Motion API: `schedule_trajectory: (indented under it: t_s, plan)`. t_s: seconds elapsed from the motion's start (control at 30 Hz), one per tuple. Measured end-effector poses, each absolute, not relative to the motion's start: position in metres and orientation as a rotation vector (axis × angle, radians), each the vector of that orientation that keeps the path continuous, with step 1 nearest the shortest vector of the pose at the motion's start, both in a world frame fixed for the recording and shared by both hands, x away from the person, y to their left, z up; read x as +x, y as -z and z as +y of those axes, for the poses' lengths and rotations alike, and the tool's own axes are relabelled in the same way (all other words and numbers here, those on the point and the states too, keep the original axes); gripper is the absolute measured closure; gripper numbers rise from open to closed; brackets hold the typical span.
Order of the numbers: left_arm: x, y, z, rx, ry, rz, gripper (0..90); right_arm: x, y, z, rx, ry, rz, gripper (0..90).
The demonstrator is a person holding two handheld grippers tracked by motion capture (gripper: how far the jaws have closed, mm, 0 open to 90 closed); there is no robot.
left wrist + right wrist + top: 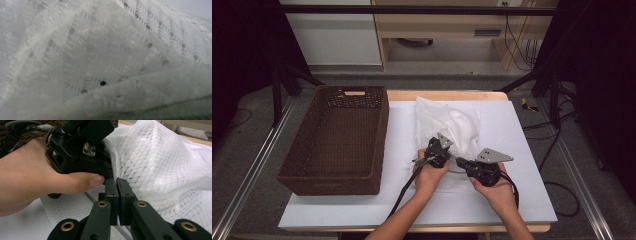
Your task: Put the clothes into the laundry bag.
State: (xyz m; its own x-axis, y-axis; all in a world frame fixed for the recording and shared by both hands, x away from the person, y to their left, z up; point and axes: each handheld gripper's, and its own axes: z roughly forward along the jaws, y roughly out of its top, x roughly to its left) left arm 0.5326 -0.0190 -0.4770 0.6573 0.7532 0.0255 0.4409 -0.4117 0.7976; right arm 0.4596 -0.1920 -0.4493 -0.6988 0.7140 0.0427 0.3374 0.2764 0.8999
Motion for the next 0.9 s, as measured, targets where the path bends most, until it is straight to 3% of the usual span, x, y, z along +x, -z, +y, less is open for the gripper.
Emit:
schedule_trajectory:
  t_s: [0.53, 0.9]
  plan:
    - [0.517, 0.468, -0.008, 2.032, -0.474, 0.923, 90.0, 0.457, 0.449, -0.195, 0.962, -1.407, 2.162, 88.3]
    - [0.475, 0.451, 0.019, 1.985, -0.416, 0.897, 90.0, 0.458, 0.448, -0.196, 0.957, -1.413, 2.158, 88.3]
